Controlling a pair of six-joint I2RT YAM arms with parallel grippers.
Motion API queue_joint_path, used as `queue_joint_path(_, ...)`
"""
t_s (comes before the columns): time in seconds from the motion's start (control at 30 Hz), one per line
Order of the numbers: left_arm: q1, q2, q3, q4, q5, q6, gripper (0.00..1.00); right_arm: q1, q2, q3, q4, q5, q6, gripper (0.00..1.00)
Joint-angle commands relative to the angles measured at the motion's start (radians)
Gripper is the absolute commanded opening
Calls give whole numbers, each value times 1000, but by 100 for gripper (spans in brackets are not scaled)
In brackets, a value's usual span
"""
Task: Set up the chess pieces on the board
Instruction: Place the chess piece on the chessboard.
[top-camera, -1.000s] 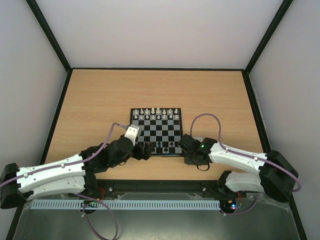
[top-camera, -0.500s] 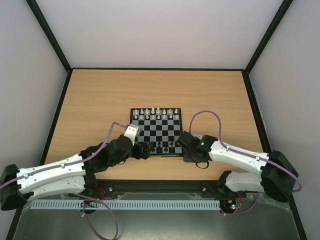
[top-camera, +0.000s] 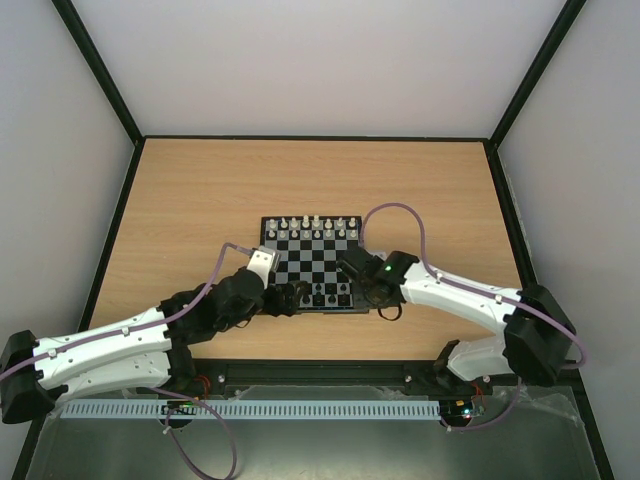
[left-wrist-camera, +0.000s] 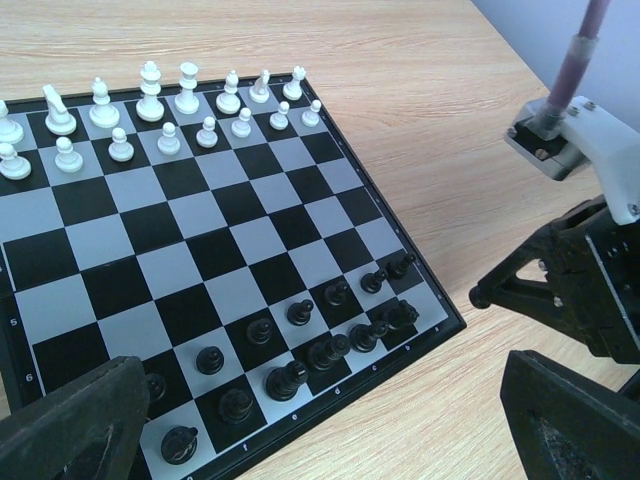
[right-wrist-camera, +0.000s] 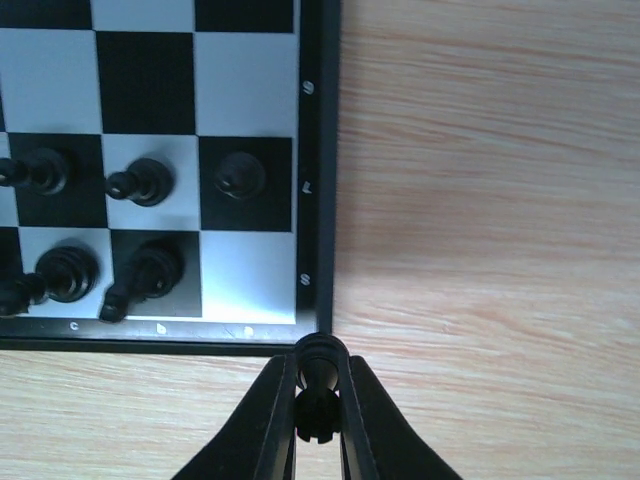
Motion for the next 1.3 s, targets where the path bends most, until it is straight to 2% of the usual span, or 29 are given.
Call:
queue_joint_path(0.0, 11, -6, -8, 8, 3, 13, 99, -7, 69, 68, -51, 1, -72, 11)
queue_joint_path(0.47, 26, -20, -7, -9, 3, 13, 99, -37, 201, 157, -21, -56, -164, 11)
queue_joint_path(1.27, 37, -3, -10, 1, 11, 12, 99, -37, 244, 126, 21, -74, -185, 12)
